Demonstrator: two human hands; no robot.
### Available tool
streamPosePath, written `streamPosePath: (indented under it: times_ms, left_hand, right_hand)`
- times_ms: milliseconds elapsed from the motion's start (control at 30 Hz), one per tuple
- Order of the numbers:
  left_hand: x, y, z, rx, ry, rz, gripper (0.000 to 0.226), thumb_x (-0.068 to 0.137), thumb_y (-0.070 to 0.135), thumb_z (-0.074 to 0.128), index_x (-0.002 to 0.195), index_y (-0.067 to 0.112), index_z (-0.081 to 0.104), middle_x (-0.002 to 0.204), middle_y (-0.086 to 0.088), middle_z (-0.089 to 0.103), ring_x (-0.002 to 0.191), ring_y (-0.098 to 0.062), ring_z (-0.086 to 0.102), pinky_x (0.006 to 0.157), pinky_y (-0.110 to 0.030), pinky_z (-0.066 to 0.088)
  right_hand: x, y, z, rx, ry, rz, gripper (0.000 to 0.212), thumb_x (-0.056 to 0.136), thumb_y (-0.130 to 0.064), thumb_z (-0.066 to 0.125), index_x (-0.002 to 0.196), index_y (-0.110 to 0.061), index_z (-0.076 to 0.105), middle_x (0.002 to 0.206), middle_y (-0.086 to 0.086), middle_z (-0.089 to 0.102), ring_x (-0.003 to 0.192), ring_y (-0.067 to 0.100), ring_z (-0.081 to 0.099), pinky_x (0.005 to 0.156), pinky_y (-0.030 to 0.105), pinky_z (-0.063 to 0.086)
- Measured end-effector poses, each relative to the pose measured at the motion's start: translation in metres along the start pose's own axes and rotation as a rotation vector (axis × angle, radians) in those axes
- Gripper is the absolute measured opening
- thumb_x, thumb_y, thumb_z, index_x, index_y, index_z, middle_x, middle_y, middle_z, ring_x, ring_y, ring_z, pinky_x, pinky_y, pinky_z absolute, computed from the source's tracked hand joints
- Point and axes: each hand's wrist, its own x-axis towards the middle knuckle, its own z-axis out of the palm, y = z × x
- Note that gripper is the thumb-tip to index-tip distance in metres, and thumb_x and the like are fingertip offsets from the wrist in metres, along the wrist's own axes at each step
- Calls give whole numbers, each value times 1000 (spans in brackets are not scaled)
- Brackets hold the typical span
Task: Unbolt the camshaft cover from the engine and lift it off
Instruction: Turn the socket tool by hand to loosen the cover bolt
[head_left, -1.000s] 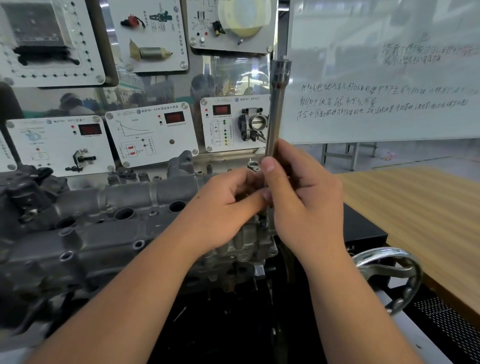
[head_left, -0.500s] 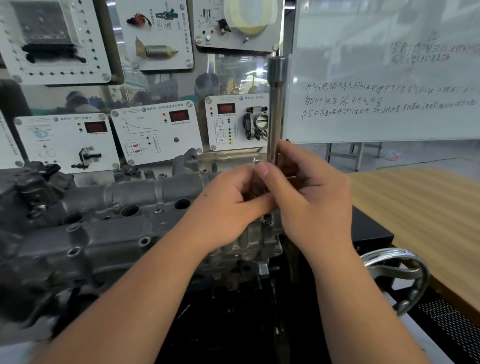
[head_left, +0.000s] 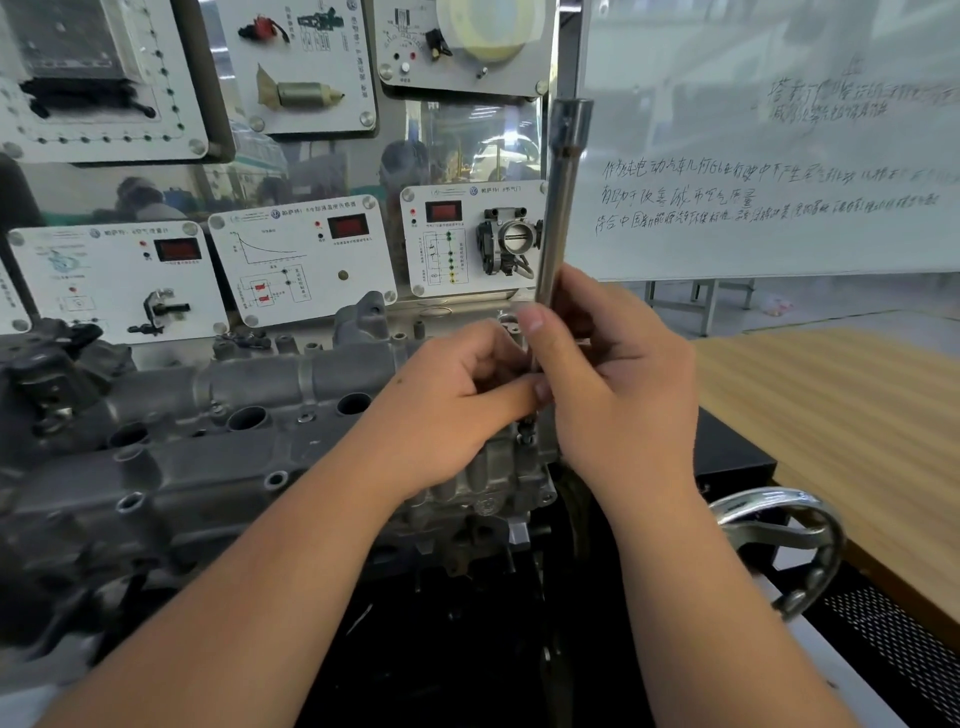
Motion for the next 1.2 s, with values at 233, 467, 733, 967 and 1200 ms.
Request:
streamPosePath:
  times_ms: [233, 467, 733, 967, 1200]
  left_hand:
    - [-2, 3, -4, -13, -37, -40, 25, 98, 41, 57, 111, 26, 72, 106, -4, 77, 103, -30, 72, 97, -59, 54]
    - [-1, 4, 0, -20, -1, -5, 31, 91, 38, 67, 115, 19, 68, 107, 0, 76, 103, -23, 73, 95, -54, 56]
    - [-2, 4, -4, -30, -52, -41, 25, 105, 35, 55, 114, 18, 71, 110, -8, 76, 108, -33, 70, 99, -61, 52]
    - [-1, 3, 0, -20, -7, -7, 21, 95, 34, 65, 112, 22, 69, 104, 2, 77, 98, -21, 74, 92, -54, 58]
    - [-3, 5, -2, -28, -49, -19, 27, 101, 42, 56, 118, 27, 70, 110, -3, 76, 108, -28, 70, 100, -57, 53]
  right_hand:
    - [-1, -1, 1, 45, -28, -19, 39, 99, -22, 57, 138, -27, 56, 93, -17, 72, 89, 3, 69, 78, 21, 56]
    - [-1, -5, 5, 69, 1, 32, 43, 93, -30, 67, 134, -17, 64, 102, -7, 72, 95, 12, 69, 85, 35, 57]
    - [0, -4, 1, 41, -31, 9, 36, 101, -22, 54, 136, -19, 62, 92, -15, 73, 84, 2, 69, 74, 18, 54]
    - [1, -6, 2, 70, -43, 7, 40, 97, -26, 64, 136, -18, 63, 99, -9, 73, 90, 10, 69, 79, 32, 57]
    - [-2, -6, 0, 43, -36, -4, 38, 101, -19, 54, 137, -12, 61, 95, -15, 74, 84, 1, 68, 76, 14, 51]
